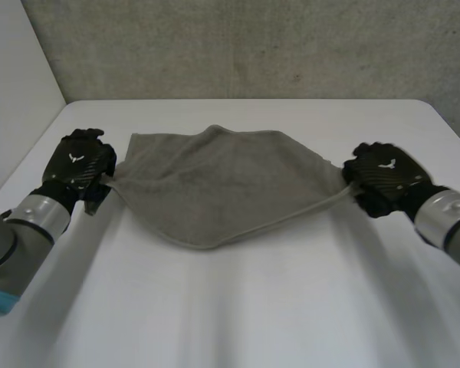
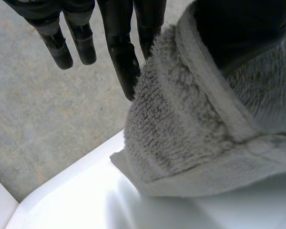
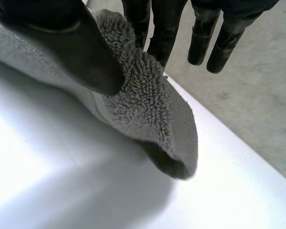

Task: Fold the towel.

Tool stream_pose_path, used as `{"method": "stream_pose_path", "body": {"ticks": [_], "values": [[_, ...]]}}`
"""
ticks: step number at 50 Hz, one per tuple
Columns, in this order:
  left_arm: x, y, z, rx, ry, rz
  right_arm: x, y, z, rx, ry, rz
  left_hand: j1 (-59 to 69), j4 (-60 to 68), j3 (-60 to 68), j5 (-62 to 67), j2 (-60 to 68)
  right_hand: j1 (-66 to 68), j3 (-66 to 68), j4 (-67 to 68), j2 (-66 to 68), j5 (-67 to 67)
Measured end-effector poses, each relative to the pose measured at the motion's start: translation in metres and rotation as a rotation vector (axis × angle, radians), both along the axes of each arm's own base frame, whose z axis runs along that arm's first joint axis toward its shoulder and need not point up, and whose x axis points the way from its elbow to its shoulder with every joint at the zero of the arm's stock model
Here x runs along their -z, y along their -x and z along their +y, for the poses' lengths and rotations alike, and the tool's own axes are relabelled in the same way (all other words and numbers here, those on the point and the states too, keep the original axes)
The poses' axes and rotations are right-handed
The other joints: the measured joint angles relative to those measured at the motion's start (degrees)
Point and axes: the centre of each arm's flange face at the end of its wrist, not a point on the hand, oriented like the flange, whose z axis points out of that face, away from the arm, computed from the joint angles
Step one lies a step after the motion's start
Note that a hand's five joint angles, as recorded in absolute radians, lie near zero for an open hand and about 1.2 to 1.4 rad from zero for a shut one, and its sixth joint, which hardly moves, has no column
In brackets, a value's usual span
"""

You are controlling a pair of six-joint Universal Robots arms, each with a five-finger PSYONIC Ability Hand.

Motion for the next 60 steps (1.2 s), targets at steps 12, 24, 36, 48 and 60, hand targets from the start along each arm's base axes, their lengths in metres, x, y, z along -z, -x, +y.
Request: {"method": "stream_pose_path", "body": {"ticks": [12, 24, 36, 48, 60], "values": [[-0.052, -0.024, 0.034, -0.028, 0.077, -0.01, -0.073, 0.035, 0.016, 0.102, 0.062, -0.017, 0.0, 0.0, 0.0, 0.0, 0.0, 0.0, 0.0, 0.0, 0.0, 0.0], [-0.095, -0.026, 0.057, -0.01, 0.125, 0.064, -0.112, 0.04, 0.022, 0.112, 0.106, -0.027, 0.0, 0.0, 0.0, 0.0, 0.0, 0.0, 0.0, 0.0, 0.0, 0.0], [-0.097, -0.024, 0.016, -0.026, 0.096, 0.078, -0.097, 0.036, -0.025, 0.12, 0.057, -0.069, 0.0, 0.0, 0.0, 0.0, 0.0, 0.0, 0.0, 0.0, 0.0, 0.0], [-0.142, 0.021, -0.072, -0.094, 0.185, 0.143, -0.143, -0.009, -0.095, 0.162, 0.356, -0.153, 0.04, 0.0, 0.0, 0.0, 0.19, 0.0, 0.0, 0.0, 0.0, 0.0], [-0.263, 0.021, -0.047, -0.046, 0.393, 0.386, -0.216, -0.007, -0.08, 0.139, 0.539, -0.375, 0.04, 0.0, 0.0, 0.0, 0.22, 0.0, 0.0, 0.0, 0.0, 0.0]]}}
